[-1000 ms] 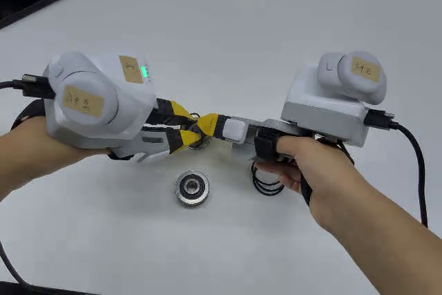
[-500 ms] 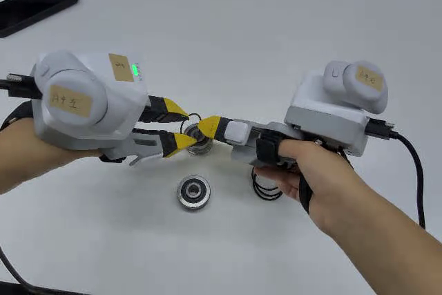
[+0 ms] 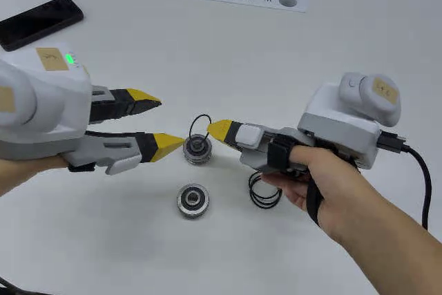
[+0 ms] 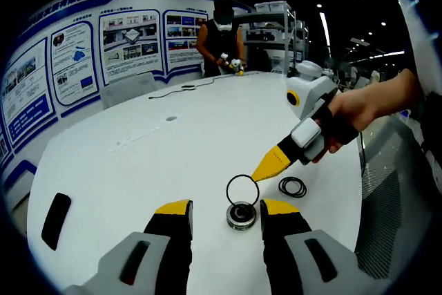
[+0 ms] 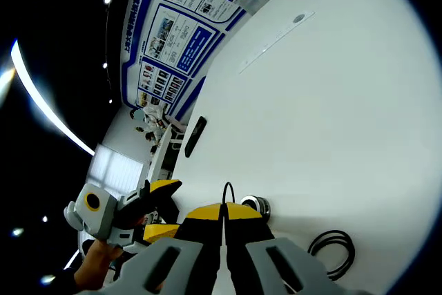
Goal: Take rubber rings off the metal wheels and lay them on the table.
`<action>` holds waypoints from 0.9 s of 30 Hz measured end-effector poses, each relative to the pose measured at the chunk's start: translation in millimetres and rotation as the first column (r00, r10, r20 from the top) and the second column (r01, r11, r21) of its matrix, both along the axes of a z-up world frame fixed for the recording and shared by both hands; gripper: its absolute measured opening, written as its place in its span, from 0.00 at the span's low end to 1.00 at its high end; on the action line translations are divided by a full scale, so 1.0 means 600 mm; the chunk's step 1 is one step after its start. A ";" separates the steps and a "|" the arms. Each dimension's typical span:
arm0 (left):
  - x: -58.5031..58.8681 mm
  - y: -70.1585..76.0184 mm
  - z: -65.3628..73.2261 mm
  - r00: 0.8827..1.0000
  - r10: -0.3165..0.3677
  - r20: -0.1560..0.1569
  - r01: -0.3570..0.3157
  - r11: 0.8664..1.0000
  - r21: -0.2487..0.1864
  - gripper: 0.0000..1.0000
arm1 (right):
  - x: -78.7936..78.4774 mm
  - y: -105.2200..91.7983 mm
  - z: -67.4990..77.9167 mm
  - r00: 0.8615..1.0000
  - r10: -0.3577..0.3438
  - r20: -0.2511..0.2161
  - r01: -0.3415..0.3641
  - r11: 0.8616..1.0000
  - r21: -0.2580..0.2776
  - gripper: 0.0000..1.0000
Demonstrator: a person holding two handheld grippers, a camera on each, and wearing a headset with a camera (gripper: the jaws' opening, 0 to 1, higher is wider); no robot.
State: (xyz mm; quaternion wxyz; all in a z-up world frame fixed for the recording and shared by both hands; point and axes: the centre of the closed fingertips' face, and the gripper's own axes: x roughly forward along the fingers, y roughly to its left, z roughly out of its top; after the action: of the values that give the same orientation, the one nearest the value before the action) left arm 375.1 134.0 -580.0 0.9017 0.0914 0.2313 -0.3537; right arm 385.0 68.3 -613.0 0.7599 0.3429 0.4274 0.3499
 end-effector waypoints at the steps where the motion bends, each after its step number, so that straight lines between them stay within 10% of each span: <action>1: 0.000 0.004 0.006 1.000 0.012 0.006 -0.012 1.000 -0.009 0.41 | 0.000 -0.006 0.001 1.000 -0.010 0.000 0.010 1.000 -0.002 0.02; 27: -0.034 0.041 0.061 0.990 0.137 0.024 -0.133 0.982 -0.132 0.52 | -0.054 -0.154 -0.084 0.966 -0.220 -0.137 0.204 0.972 -0.120 0.02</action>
State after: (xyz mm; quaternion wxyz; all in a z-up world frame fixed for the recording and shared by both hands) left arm 354.5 158.5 -543.6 0.9314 0.0224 0.1984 -0.3044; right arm 352.3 -24.0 -663.2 0.7757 0.3716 0.4616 0.2170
